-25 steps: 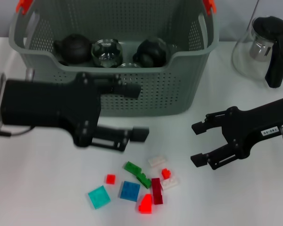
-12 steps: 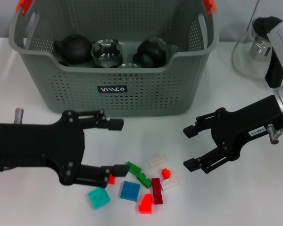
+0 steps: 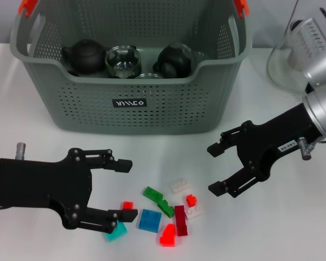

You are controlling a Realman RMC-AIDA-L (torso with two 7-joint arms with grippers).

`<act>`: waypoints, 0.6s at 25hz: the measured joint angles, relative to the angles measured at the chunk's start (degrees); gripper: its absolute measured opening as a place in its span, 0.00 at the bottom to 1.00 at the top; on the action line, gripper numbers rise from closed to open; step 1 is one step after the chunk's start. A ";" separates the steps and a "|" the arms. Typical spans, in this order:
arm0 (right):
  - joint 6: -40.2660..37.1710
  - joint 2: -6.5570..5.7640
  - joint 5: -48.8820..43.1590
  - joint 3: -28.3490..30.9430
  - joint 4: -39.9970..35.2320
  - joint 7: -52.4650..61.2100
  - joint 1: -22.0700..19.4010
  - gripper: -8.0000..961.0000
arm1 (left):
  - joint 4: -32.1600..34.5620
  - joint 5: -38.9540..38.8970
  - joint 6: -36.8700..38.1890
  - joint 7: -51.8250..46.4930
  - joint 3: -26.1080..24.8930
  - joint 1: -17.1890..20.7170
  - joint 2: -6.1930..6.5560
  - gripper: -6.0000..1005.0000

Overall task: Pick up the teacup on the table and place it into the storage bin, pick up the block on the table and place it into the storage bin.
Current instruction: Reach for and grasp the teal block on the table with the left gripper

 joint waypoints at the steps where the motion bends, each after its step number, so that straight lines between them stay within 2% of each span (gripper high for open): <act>1: 0.00 0.10 -0.35 0.00 0.00 0.00 0.27 0.98 | -0.17 0.17 -0.06 -0.01 -0.03 -0.02 0.00 0.83; 9: 0.00 0.25 -0.86 0.54 -0.02 0.04 0.90 0.98 | 1.52 1.40 0.22 -2.81 -1.56 -0.43 0.18 0.83; 15: 1.10 0.60 -0.66 1.23 0.55 0.64 0.31 0.98 | 7.85 9.69 0.68 -8.97 0.69 -3.99 0.62 0.83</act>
